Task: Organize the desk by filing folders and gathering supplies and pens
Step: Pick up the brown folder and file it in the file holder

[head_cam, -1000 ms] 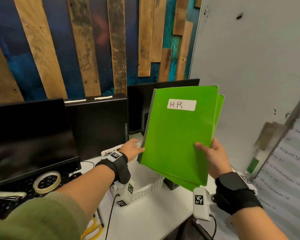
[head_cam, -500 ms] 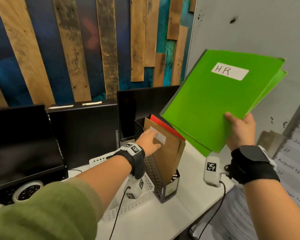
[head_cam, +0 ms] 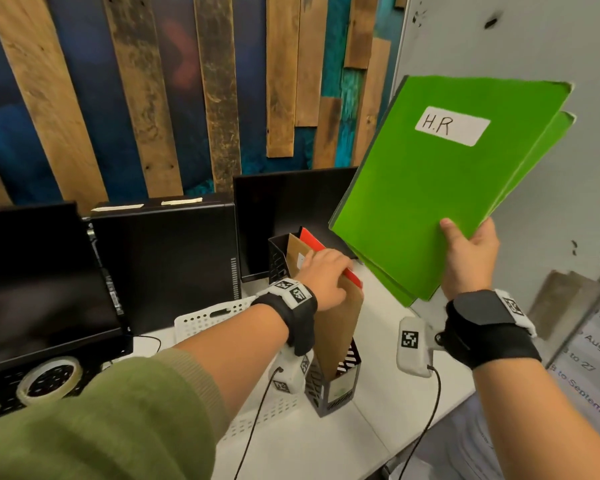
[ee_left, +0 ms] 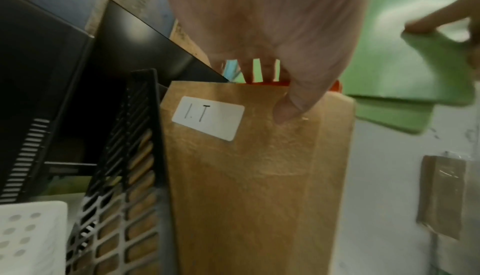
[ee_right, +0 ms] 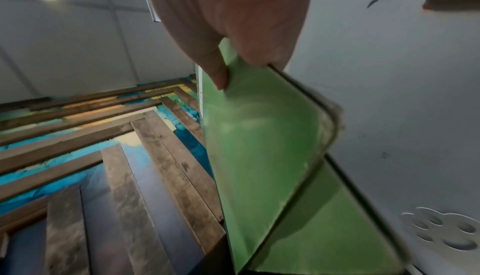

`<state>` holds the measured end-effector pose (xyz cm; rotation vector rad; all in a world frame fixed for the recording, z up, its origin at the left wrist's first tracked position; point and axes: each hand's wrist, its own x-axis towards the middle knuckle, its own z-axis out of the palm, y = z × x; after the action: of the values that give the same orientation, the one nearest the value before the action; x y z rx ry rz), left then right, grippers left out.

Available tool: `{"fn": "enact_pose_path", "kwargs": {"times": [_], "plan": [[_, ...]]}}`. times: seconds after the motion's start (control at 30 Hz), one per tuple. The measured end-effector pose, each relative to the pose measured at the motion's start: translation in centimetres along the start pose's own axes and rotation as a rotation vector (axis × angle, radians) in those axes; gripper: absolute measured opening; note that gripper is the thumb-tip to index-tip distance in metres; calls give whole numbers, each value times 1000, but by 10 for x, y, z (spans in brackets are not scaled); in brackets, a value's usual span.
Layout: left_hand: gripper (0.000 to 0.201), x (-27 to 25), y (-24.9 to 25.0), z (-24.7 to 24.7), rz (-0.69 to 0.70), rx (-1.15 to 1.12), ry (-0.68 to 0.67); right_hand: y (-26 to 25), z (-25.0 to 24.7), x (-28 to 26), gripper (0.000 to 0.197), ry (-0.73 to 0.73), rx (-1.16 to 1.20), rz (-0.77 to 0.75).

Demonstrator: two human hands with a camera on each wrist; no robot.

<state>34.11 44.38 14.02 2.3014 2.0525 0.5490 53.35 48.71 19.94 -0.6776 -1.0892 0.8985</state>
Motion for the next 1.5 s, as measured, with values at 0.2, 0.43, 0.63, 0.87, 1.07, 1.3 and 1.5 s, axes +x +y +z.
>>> {"fn": "enact_pose_path", "kwargs": {"times": [0.2,0.43,0.63,0.87,1.07,1.3,1.5], "plan": [[45,-24,-47,1,-199,-219,156,28,5,-32,32,-85,-81,77],[54,-36,-55,0,-228,-341,77,38,14,-61,31,23,-100,33],[43,-40,-53,-6,-220,-337,60,16,20,-64,30,134,-51,-74],[50,-43,-52,-8,-216,-338,51,16,34,-79,32,95,-25,-51],[64,-43,-56,-6,-203,-336,29,16,38,-77,40,102,-65,-116],[72,-41,-57,-2,-202,-378,30,75,44,-100,39,-56,-210,20],[74,-38,-61,1,-195,-388,25,112,28,-126,19,-182,-363,102]]}}
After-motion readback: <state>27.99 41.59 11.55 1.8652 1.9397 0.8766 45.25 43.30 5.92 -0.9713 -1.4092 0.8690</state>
